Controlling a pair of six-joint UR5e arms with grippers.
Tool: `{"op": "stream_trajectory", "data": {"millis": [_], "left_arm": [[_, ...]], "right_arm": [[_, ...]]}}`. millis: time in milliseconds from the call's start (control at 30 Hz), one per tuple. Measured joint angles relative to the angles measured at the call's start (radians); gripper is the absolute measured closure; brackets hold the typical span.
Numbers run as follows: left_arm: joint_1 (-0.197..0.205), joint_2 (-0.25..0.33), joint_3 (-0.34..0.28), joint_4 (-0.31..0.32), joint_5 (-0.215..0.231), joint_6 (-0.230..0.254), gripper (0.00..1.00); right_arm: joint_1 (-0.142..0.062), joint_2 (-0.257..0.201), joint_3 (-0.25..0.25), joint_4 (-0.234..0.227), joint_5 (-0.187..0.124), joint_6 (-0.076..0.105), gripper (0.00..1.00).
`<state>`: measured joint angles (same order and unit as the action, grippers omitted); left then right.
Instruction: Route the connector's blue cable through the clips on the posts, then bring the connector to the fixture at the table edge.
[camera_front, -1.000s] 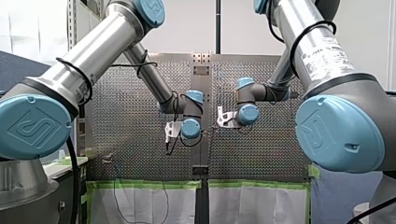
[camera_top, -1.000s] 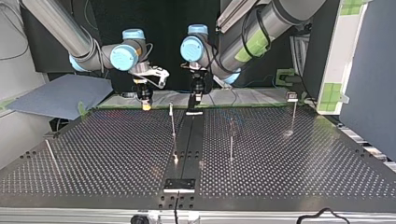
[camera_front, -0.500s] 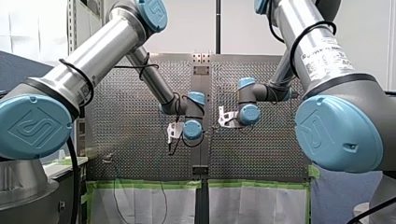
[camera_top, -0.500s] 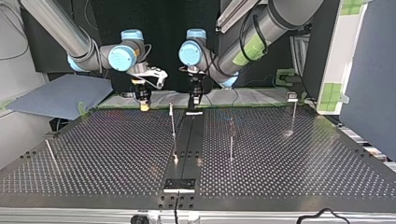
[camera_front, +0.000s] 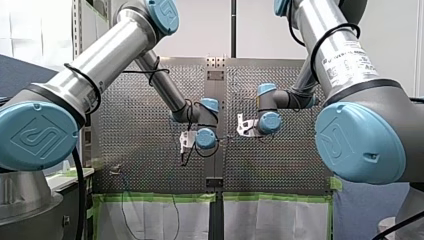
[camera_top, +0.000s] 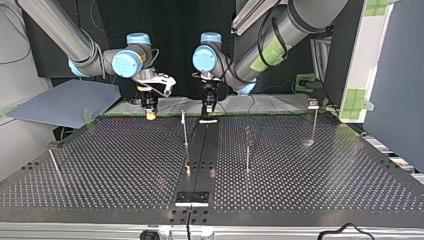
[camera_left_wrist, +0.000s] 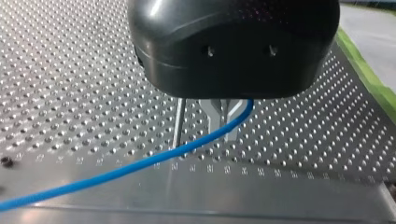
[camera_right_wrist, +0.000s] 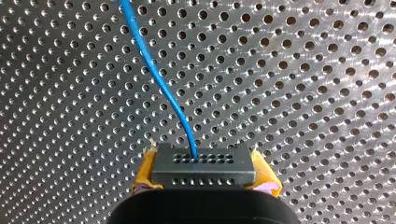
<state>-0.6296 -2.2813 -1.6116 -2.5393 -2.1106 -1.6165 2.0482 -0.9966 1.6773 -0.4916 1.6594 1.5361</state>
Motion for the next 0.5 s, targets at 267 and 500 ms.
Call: {"op": "stream_trajectory", "data": {"millis": [267,500], "left_arm": [[-0.003,0.000,0.000,0.002,0.029,0.007,1.00],[0.009,-0.001,0.002,0.004,0.033,0.007,1.00]], "right_arm": [[-0.007,0.000,0.002,0.026,-0.030,-0.031,1.00],[-0.018,0.000,0.002,0.048,-0.091,-0.088,1.00]]}}
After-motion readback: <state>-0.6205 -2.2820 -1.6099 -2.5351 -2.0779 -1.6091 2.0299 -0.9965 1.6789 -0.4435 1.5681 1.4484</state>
